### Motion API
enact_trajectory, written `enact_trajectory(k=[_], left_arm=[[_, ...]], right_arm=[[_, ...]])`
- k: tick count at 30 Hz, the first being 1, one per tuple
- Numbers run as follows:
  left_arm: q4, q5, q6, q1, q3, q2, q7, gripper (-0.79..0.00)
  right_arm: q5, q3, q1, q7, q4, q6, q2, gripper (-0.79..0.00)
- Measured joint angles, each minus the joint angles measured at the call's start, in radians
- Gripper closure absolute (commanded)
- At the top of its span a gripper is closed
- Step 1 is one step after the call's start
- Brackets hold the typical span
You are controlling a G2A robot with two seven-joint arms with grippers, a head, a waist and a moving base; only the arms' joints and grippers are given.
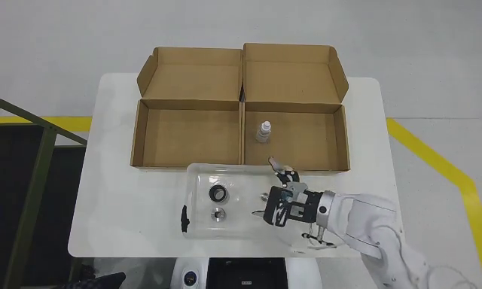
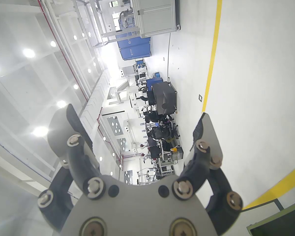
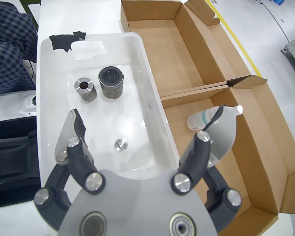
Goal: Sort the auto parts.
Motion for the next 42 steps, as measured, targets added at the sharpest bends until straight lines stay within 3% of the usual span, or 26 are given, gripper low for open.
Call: enact_trajectory(k=[11, 32, 38, 42], left_arm=[[0.0, 0.0, 0.0, 0.0, 0.0, 0.0, 0.0, -0.785], [0.0, 0.0, 0.0, 0.0, 0.0, 0.0, 0.0, -0.785], [0.0, 0.0, 0.0, 0.0, 0.0, 0.0, 0.0, -0.785], [0.0, 0.0, 0.0, 0.0, 0.0, 0.0, 0.0, -0.785]], right_arm=[[-0.06, -0.04, -0.018, 0.071, 0.024, -0.025, 0.011, -0.785], [-0.138, -0.155, 0.043, 0.217, 0.092, 0.051, 0.008, -0.779], [-0.143, -0.186, 0.063, 0.244, 0.106, 0.052, 0.007, -0.603], [-0.162, -0.207, 0.078, 0.275, 0.115, 0.069, 0.005, -0.533]])
